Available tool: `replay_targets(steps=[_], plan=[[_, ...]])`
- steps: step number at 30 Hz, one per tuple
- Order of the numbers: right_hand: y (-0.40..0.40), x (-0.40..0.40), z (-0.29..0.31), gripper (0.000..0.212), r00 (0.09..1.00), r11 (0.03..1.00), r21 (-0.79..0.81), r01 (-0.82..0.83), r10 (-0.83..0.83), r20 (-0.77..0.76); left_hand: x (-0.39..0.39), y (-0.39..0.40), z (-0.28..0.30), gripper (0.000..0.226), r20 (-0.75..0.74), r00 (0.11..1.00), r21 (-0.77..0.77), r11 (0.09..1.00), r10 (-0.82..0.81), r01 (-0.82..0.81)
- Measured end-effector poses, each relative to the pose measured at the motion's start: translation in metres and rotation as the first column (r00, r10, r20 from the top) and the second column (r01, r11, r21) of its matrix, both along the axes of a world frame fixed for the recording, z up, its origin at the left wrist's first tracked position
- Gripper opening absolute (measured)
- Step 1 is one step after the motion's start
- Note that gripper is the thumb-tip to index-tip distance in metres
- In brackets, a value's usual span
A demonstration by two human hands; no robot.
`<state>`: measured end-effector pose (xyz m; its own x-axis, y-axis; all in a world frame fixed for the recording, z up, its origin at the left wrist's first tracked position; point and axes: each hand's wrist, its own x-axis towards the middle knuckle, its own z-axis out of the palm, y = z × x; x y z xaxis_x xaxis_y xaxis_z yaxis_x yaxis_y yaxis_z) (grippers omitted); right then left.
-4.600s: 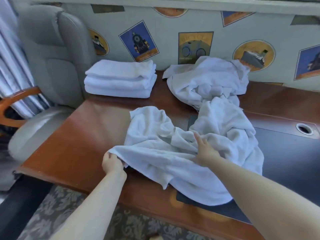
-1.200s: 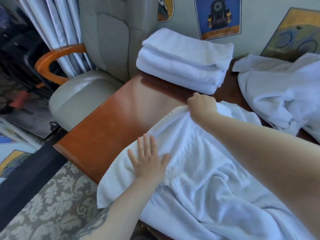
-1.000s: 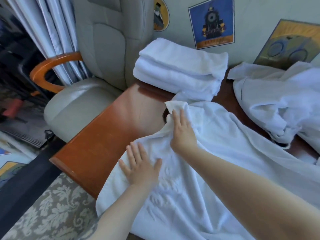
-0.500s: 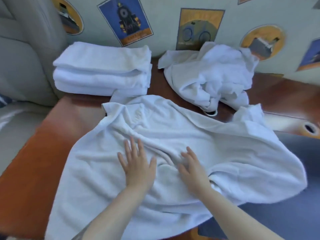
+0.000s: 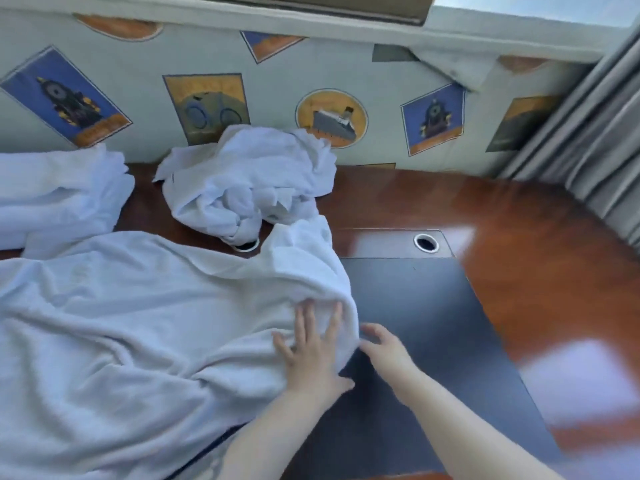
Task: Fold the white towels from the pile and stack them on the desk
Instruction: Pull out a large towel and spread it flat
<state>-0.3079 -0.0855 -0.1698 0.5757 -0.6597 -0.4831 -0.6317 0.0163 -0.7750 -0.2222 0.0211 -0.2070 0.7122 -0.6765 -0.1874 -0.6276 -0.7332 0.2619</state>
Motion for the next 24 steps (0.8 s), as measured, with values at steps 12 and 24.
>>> replay_targets(steps=[12,24], plan=[[-0.024,0.058,-0.01,0.024,0.946,0.753,0.618,0.228,-0.322,0.043,0.047,0.032,0.026,0.013,-0.833,0.424,-0.306,0.343,0.355,-0.888],[-0.084,0.029,0.048,0.052,0.834,0.545,0.794,-0.268,-0.282,0.474,0.079,0.072,0.046,0.023,-0.91,0.34,-0.232,0.388,0.238,-0.892]])
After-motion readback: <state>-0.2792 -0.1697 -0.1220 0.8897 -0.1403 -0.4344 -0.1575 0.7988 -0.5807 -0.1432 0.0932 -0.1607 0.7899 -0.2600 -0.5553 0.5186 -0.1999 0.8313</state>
